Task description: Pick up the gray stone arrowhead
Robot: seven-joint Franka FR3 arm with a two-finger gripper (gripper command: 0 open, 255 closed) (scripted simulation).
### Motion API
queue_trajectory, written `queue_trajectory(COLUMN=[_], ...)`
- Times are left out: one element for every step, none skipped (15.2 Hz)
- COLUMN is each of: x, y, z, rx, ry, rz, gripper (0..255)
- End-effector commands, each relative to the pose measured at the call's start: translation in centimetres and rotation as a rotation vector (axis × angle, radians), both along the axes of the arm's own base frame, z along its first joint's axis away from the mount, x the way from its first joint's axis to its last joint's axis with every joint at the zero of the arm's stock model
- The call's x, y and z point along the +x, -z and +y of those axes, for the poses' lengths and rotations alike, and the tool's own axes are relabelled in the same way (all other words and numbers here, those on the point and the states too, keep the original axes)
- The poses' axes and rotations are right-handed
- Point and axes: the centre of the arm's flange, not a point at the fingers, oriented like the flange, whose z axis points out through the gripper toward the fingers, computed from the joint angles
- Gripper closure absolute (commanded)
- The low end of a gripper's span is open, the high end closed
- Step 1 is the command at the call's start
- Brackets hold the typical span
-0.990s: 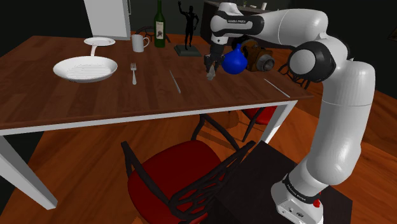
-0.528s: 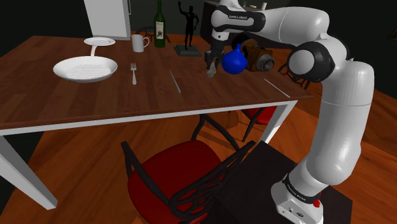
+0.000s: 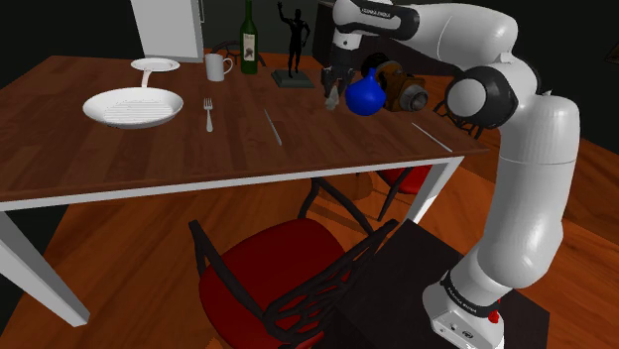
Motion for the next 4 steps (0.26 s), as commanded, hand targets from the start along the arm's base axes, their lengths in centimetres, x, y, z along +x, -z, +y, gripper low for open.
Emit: queue_trajectory(x=[0.02, 0.02, 0.02, 0.01], y=[-1.12, -1.65, -1.73, -1.73], z=[-0.03, -0.03, -0.03, -0.03], rx=[0.0, 0.0, 0.0, 0.0], ry=[0.0, 0.0, 0.0, 0.0], rz=[0.0, 0.0, 0.0, 0.0], gripper=[255, 255, 255, 255])
